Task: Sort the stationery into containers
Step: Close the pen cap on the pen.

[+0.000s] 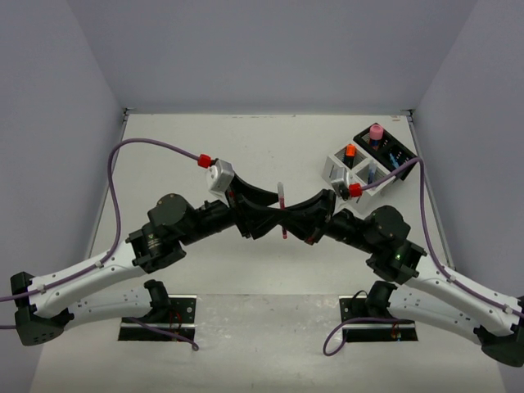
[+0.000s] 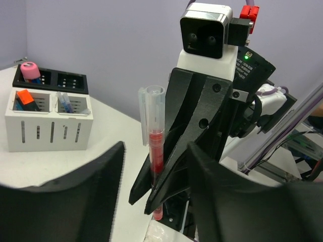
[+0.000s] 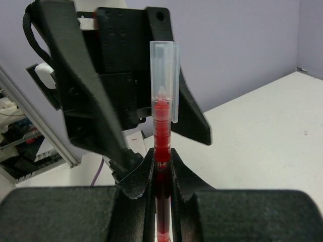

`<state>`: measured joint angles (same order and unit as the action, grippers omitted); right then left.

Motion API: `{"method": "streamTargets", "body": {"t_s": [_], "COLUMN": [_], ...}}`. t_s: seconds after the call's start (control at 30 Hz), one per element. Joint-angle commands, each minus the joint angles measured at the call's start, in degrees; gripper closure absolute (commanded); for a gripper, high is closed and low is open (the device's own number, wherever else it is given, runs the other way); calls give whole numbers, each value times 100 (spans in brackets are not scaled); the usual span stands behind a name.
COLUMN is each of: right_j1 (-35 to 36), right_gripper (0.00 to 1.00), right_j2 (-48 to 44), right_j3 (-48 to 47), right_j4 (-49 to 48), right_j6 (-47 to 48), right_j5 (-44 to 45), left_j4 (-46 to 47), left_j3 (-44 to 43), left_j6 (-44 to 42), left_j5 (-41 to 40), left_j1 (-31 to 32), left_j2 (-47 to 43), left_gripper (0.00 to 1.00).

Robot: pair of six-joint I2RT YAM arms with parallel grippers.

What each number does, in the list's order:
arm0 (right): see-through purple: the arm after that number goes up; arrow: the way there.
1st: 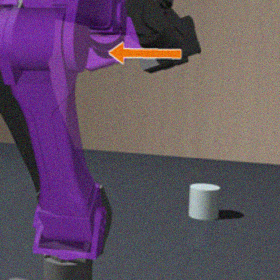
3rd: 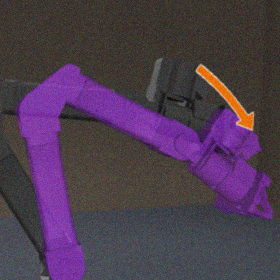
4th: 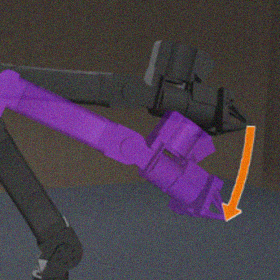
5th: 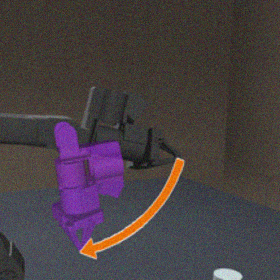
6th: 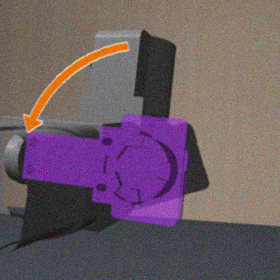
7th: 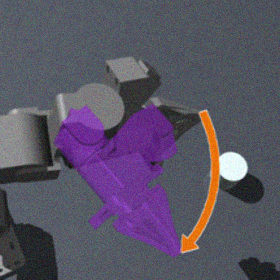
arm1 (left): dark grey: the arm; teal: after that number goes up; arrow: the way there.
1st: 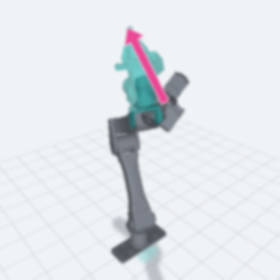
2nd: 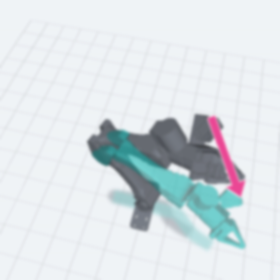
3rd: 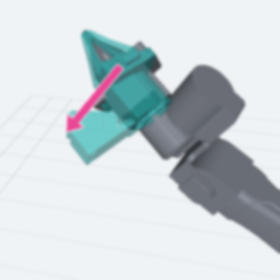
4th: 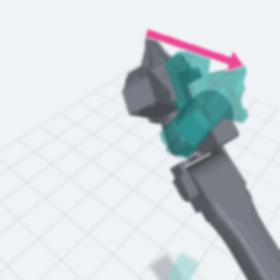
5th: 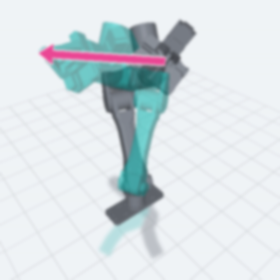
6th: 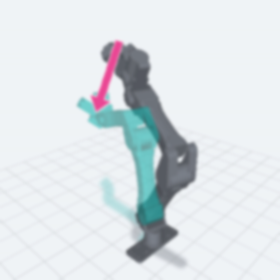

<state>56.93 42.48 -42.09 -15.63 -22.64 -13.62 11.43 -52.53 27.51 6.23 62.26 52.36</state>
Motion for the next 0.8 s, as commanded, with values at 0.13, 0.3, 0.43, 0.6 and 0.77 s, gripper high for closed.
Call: {"method": "streamTargets", "body": {"t_s": [0.13,0.3,0.43,0.6,0.77], "right_j1": [-15,-15,-13,-11,-10], "right_gripper": [100,100,100,100,100], "right_j2": [-137,-26,104,125,98], "right_j3": [-166,-287,-438,-554,-635], "right_j4": [192,401,551,653,667], "right_j6": [316,395,434,449,448], "right_j5": [-174,-614,-1009,-1046,-1082], "left_j4": [-60,-140,-101,-108,-199], "left_j3": [-249,-518,-681,-736,-777], "left_j6": [-286,-479,-657,-738,-791], "left_j5": [-237,-141,281,606,558], "left_j1": [5,5,5,5,5], "left_j2": [-156,-211,-247,-257,-209], "left_gripper": [35,38,38,39,54]}}
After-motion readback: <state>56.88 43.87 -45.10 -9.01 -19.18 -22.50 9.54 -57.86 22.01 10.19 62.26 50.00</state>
